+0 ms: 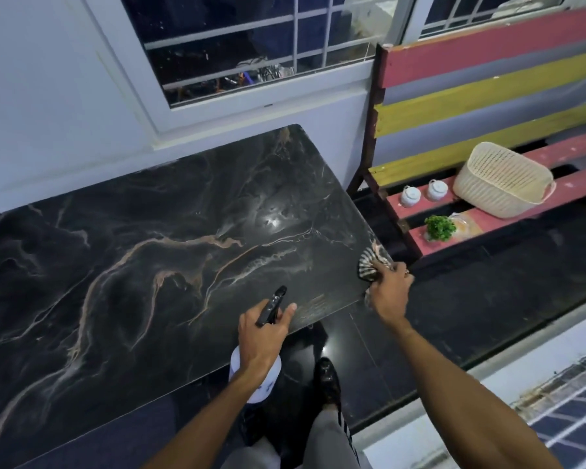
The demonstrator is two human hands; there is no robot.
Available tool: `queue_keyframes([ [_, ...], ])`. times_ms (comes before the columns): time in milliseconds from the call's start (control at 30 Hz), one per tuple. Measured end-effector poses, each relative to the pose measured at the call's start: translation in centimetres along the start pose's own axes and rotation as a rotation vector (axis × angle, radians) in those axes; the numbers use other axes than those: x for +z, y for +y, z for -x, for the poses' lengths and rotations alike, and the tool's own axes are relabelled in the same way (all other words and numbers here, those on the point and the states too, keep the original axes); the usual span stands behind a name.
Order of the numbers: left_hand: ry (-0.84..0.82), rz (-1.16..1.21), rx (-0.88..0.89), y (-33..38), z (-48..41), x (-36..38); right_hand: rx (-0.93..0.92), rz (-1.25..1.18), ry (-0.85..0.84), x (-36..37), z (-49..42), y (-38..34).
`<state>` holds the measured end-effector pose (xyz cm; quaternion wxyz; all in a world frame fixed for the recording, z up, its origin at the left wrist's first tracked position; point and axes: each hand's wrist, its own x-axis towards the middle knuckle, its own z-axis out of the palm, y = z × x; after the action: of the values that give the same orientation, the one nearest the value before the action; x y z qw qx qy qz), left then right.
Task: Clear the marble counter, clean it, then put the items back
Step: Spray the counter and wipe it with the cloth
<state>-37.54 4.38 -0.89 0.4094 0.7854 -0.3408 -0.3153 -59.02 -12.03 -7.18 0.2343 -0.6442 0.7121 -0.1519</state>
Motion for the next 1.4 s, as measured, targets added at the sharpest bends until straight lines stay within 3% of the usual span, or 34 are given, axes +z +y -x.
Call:
queue_keyframes([
  [167, -0.062, -0.002, -0.054, 3.2, -0.9, 5.4, -0.197, 0.021, -0.072, -0.4, -0.6, 1.1],
  [267, -0.047, -0.008, -0.095, 4.8, -1.8, 7.8, -0.037, -0.041, -0.006, -1.4, -4.2, 1.2],
  [433, 0.036, -0.015, -0.124, 6.9, -4.5, 9.2, -0.182, 0.000, -0.100, -0.9, -7.3, -0.7],
  [567, 0.185, 0.025, -0.164, 7.4, -6.8, 7.5, -0.100, 0.000, -0.066, 0.1, -8.6, -3.5],
  [700, 0.288, 0.040, -0.170, 6.7, -8.9, 4.9, -0.605, 0.081, -0.335, 3.6, -8.0, -7.6],
  [733, 0.302, 0.039, -0.173, 6.5, -9.3, 4.3, -0.661, 0.068, -0.351, 3.9, -8.7, -8.3],
  [867, 0.390, 0.077, -0.212, 5.0, -10.6, 1.1, -0.286, -0.054, -0.187, 5.6, -11.2, -11.9],
  [900, 0.409, 0.087, -0.227, 4.6, -10.8, 0.2, -0.326, -0.022, -0.184, 6.4, -10.2, -13.4],
  [1033, 0.427, 0.118, -0.244, 3.1, -11.5, -2.3, -0.795, 0.072, -0.432, 10.2, -5.5, -16.6],
  [1067, 0.428, 0.127, -0.250, 2.9, -11.7, -2.9, -0.795, 0.035, -0.440, 10.4, -5.9, -17.2],
  [1233, 0.458, 0.147, -0.303, 0.5, -12.9, -7.0, -0.320, -0.020, -0.217, 11.7, -9.4, -21.6],
  [1300, 0.454, 0.159, -0.304, -0.6, -13.5, -8.8, -0.427, 0.044, -0.242, 13.2, -6.9, -24.3],
  [1400, 0.460, 0.142, -0.289, -2.1, -15.0, -11.7, -0.814, 0.078, -0.454, 16.3, -3.3, -26.7],
])
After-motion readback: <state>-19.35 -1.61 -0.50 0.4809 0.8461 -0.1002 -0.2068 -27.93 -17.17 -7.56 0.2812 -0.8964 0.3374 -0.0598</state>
